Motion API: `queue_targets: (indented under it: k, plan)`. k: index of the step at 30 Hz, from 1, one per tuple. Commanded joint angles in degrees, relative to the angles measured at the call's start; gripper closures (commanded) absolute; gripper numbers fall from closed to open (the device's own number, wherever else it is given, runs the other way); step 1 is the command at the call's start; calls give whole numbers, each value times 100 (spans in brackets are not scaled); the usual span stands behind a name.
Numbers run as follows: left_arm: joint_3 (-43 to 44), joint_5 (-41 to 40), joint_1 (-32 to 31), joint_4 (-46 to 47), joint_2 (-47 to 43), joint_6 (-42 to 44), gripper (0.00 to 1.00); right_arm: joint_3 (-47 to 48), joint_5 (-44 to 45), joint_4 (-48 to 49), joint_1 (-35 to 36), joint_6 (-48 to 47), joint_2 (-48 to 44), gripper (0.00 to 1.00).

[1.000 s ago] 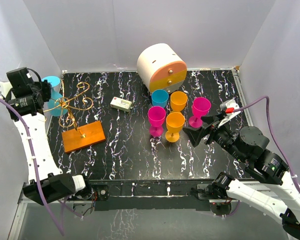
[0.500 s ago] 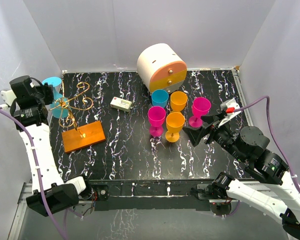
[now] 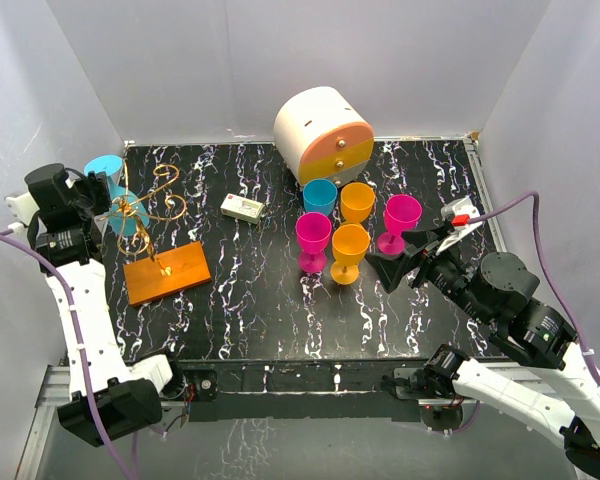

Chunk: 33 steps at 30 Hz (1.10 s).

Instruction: Take the wine glass off the wine glass rack

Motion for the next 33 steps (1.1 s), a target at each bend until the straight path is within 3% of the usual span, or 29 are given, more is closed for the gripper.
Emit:
queue_targets:
  k: [1,16,33]
  plan:
    - [-174,-81,53,554,-184,-299,100,142,54,286,33,-7,9,2]
    - [-180,302,61,1241,147,-409,100,167,75,319,33,-5,53,2]
    - [-72,889,81,1167,101,-201,100,337,34,335,33,-65,96,2]
